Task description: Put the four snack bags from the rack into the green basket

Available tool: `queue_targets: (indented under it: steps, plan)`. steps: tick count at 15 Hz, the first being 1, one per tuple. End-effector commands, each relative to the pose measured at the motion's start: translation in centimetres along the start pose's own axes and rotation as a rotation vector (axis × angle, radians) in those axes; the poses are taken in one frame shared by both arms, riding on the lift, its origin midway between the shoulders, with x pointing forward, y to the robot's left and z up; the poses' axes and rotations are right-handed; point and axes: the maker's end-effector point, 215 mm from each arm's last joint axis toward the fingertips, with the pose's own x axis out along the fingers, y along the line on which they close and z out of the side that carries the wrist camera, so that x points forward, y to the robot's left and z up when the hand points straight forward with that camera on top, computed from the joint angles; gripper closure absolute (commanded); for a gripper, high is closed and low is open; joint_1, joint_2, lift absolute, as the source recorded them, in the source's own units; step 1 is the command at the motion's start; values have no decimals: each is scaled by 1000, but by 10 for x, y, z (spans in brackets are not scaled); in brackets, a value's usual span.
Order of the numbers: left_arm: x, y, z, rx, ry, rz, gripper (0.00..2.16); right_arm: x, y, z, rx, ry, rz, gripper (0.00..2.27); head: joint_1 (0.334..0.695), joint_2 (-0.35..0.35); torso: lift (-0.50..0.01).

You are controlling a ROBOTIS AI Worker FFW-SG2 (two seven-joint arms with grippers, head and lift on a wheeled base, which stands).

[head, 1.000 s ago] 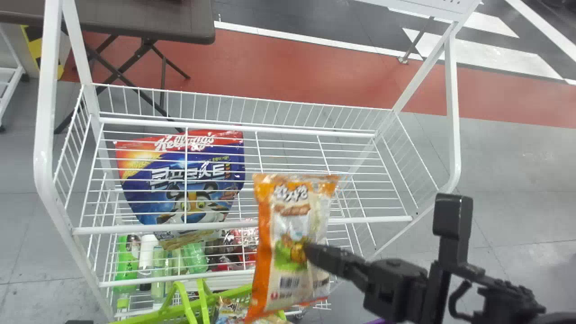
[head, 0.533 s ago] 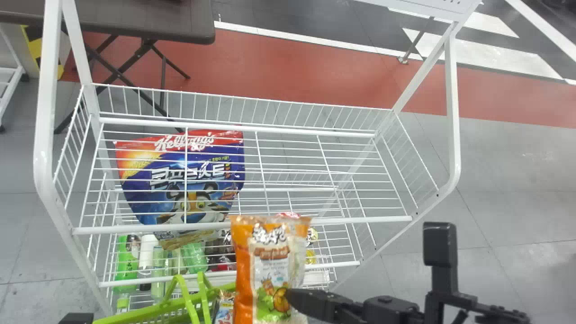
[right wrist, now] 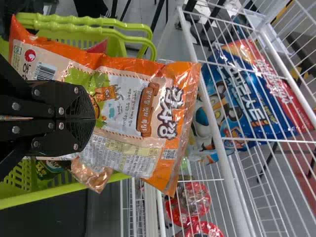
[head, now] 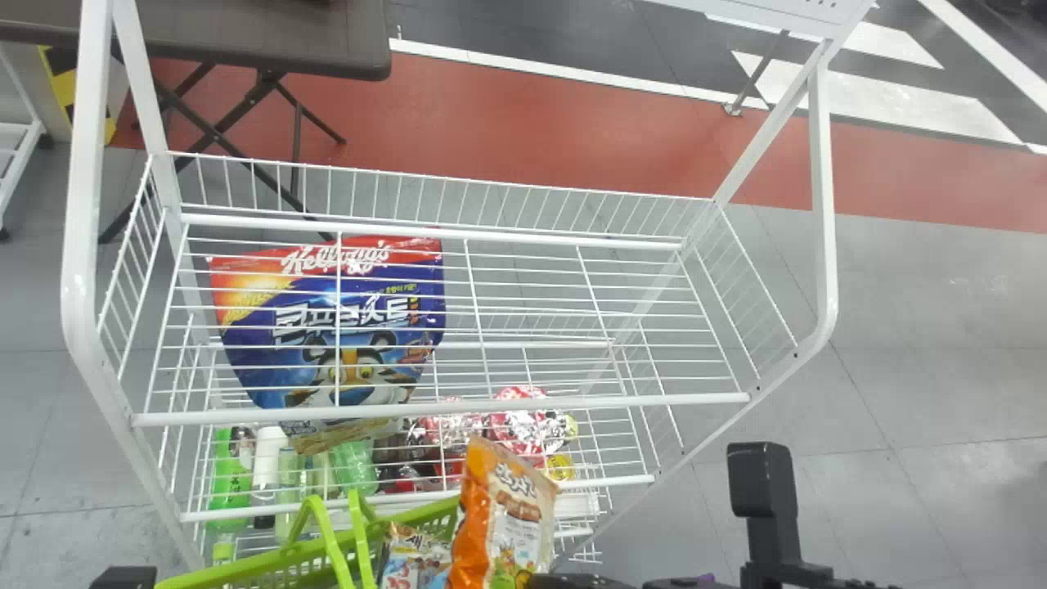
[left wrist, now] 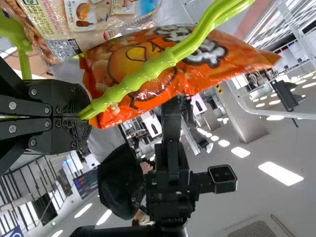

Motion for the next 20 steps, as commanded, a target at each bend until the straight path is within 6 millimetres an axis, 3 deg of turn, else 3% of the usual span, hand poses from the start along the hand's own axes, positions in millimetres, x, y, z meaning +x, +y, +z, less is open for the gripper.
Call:
queue_targets:
  steps: [1, 3, 5, 10, 14, 20]
  plan:
    - [1, -2, 1, 5, 1, -3, 2115, 2, -14, -1, 2, 0, -43, 2159, 695, -350, -6]
    - [2, -3, 1, 5, 2, -6, 2115, 5, -24, 10, -18, -34, -81, 2159, 695, -350, -6]
    - [2, -3, -2, 0, 4, -8, 2115, 12, -21, 12, -30, -40, -75, 2159, 695, -350, -6]
    - [8, -6, -4, 1, 11, -18, 2115, 32, 30, -7, -72, 11, 18, 2159, 695, -350, -6]
    - [7, -8, -5, -1, 10, -24, 2115, 46, 63, -34, -104, 78, 68, 2159, 695, -350, -6]
    - [7, -7, -5, 0, 11, -25, 2115, 48, 86, -45, -129, 98, 105, 2159, 695, -350, -6]
